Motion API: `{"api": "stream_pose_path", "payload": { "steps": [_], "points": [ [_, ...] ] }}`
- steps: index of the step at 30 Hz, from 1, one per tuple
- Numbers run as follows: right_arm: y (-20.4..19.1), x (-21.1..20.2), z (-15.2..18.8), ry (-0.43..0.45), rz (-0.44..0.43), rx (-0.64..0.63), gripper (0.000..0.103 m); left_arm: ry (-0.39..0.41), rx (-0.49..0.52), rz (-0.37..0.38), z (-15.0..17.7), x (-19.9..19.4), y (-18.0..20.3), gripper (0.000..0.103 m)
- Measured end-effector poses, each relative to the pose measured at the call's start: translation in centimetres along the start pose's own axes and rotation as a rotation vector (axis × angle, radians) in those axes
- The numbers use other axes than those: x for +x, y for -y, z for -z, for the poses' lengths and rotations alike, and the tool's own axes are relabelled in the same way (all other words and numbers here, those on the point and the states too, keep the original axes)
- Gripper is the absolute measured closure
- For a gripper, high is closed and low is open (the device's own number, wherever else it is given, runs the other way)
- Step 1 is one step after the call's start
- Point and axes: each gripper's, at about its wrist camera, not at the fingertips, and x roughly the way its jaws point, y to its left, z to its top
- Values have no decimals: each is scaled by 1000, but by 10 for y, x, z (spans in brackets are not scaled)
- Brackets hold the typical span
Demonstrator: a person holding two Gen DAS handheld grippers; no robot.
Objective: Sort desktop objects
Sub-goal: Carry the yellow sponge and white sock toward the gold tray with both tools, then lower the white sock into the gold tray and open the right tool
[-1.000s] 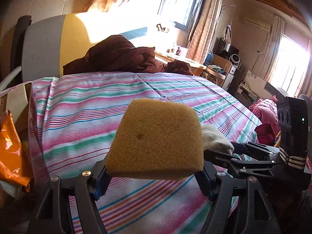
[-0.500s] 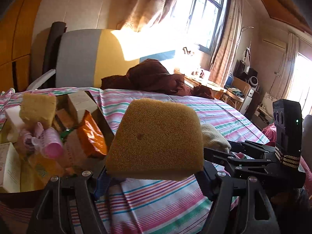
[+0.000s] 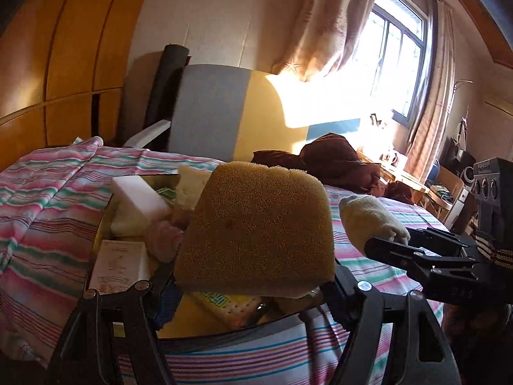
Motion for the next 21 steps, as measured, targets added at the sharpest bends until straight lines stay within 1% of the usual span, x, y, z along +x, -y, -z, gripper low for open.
{"api": "stream_pose_path", "payload": {
  "steps": [3,5,10,14,15,19,21],
  "points": [
    [-9,20,-17,-3,-24,-23,44,-6,-31,-34,1,4,-18,27],
    [-13,37,-25,-23,-33,-33,44,-13,-51,-56,2,7,-30,27],
    [-18,80,-39,-93,-60,-44,43,-45,-76,-63,9,15,-46,27],
    [-19,106,-43,-132,-52,-59,43,-53,-88,-68,11,19,-54,27],
    [-20,113,-43,-144,-46,-68,43,-55,-90,-70,11,20,-55,27],
    [-27,135,-39,-199,42,-154,44,-62,-77,-88,10,26,-56,27],
    [-29,141,-33,-218,61,-182,45,-64,-73,-87,9,27,-55,27]
  ]
}}
